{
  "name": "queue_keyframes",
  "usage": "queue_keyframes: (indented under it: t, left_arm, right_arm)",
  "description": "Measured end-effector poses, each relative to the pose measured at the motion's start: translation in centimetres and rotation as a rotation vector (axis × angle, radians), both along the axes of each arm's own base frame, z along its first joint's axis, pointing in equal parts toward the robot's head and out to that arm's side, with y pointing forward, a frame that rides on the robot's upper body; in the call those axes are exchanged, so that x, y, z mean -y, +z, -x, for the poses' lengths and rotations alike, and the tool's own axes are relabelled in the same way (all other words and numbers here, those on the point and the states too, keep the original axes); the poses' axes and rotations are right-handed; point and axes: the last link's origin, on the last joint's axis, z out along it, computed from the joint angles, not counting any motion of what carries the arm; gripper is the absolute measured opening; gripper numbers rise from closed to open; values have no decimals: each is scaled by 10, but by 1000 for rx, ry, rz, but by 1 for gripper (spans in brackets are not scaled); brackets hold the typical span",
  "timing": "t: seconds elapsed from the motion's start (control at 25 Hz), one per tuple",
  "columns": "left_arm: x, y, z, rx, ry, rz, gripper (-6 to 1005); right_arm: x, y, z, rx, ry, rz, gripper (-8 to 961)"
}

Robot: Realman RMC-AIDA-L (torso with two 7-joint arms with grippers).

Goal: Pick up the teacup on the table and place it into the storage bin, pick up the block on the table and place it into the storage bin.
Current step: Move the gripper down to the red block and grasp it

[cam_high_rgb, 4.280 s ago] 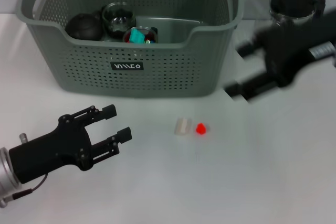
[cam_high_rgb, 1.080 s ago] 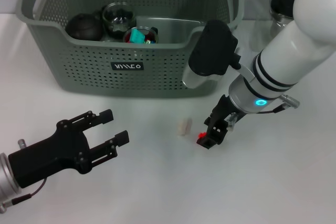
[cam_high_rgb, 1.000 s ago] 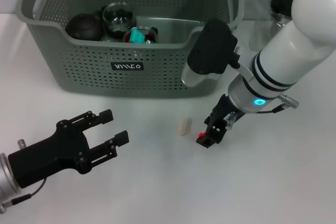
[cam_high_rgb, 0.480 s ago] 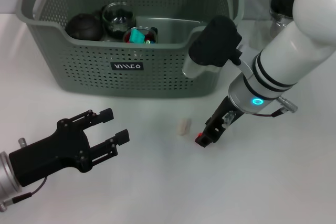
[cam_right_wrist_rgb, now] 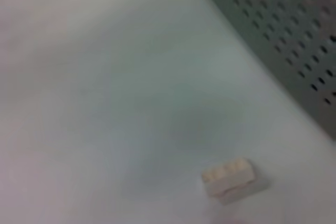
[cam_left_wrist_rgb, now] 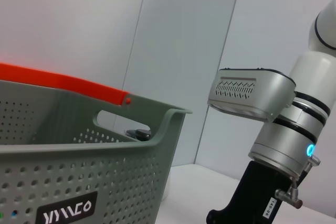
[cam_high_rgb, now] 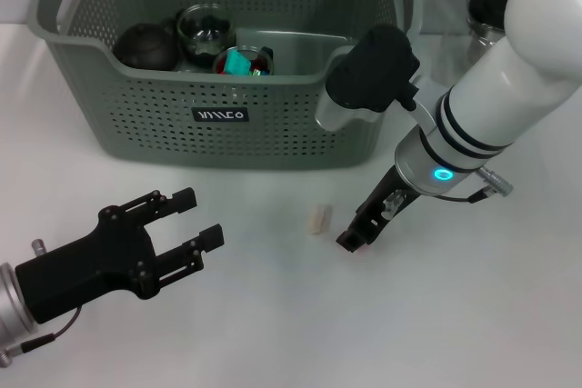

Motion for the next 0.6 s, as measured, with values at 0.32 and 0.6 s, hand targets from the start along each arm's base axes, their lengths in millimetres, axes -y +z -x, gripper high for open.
queue_keyframes:
  t: [0.32,0.6]
  left_arm:
    - [1,0,0,0,2,0,656]
    - [1,0,0,1,2,0,656]
  right_arm:
    - [0,-2,-2,6,1,-1,545]
    - [0,-5,-1,11,15,-5,494]
